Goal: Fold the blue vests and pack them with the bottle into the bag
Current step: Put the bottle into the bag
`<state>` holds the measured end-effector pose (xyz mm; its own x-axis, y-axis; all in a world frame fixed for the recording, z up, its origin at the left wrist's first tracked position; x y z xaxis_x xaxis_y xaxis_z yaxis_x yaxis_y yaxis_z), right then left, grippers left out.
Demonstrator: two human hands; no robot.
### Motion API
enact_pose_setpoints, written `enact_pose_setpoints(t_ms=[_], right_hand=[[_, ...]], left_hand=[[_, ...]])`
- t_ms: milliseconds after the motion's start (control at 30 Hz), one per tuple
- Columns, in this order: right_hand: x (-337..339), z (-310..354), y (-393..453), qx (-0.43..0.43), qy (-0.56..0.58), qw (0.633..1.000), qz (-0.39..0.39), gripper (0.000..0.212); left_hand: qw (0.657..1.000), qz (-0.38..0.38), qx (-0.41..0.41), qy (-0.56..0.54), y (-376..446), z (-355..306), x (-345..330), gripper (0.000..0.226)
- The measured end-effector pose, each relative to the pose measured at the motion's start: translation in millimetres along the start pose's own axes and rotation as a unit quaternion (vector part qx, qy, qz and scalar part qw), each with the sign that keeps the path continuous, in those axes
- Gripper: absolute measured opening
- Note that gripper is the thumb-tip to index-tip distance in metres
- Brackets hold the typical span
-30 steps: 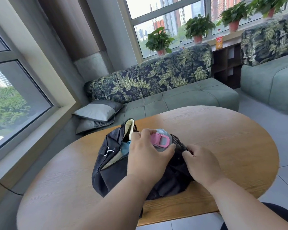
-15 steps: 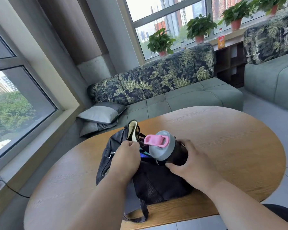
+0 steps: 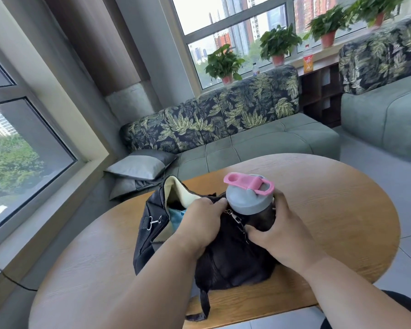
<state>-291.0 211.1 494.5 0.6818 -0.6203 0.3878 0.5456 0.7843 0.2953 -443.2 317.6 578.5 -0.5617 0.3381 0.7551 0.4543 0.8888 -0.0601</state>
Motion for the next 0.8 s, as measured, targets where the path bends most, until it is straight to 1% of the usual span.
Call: enact_pose_setpoints(t_ms=[33,67,100,167,267,300,400,500,600,667,700,767,800], right_hand=[[2.1,1.6,-0.6,-0.002,0.001,1.0,0.01,0.085],[3.1,3.6,-1.8,-0.002,-0.003,1.0,0.022,0.084],[3.5,5.5,-3.5,-0.001,-0.009,0.999,0.033,0.083],[3.3,7.1,-6.1,-0.004,-0.016,0.999,0.048,0.079],[3.3,7.2,-8.4,-0.029,-0.024,0.996,0.08,0.076],[2.6,5.1,-10.6,-0.04,-0.029,0.994,0.093,0.075],[2.9,1.1,-20.0,-0.072,-0.047,0.991,0.106,0.073],[1.9,2.8,-22.5,-0.093,-0.016,0.987,0.127,0.071],[0.2,2.1,-24.7,-0.102,-0.009,0.986,0.132,0.072],[-1.8,6.3,-32.0,-0.094,0.002,0.99,0.108,0.079],[-3.5,8.2,-36.3,-0.081,0.005,0.993,0.089,0.087],[-7.8,13.2,-43.0,-0.036,-0.004,0.998,0.043,0.105],[-10.1,16.3,-44.9,-0.005,-0.023,1.0,0.012,0.108]], left_hand=[[0.997,-0.011,0.006,-0.082,-2.5,-0.9,4.5,0.031],[0.985,-0.024,0.033,-0.169,-3.6,2.9,8.8,0.036],[0.97,-0.037,0.051,-0.233,-0.9,9.6,12.4,0.04],[0.954,-0.021,0.054,-0.294,-3.0,12.9,15.8,0.039],[0.938,-0.012,0.054,-0.341,-11.5,14.1,16.0,0.033],[0.932,-0.008,0.055,-0.358,-11.8,17.6,15.6,0.035],[0.948,0.021,0.055,-0.312,-11.4,21.2,19.5,0.051],[0.971,0.009,0.047,-0.233,-15.0,26.2,22.0,0.043],[0.976,0.002,0.028,-0.214,-24.0,32.8,16.7,0.045],[0.985,-0.028,-0.007,-0.171,-32.3,35.2,15.8,0.047],[0.987,-0.051,-0.028,-0.149,-37.5,34.5,17.3,0.04],[0.984,-0.086,-0.065,-0.141,-47.4,32.7,20.9,0.02],[0.983,-0.096,-0.078,-0.134,-52.1,32.7,21.5,0.022]])
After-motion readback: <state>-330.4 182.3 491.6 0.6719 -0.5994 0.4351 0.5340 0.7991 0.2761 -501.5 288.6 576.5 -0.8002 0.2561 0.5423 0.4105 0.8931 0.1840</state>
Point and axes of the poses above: each hand's wrist, its own y-axis towards the middle knuckle, its own x-axis out of the back of the hand, z = x × y, the point moved 1 cm from there along y, towards the middle knuckle, and after that the axes turned 1 degree about -y, right-handed, at the moved point
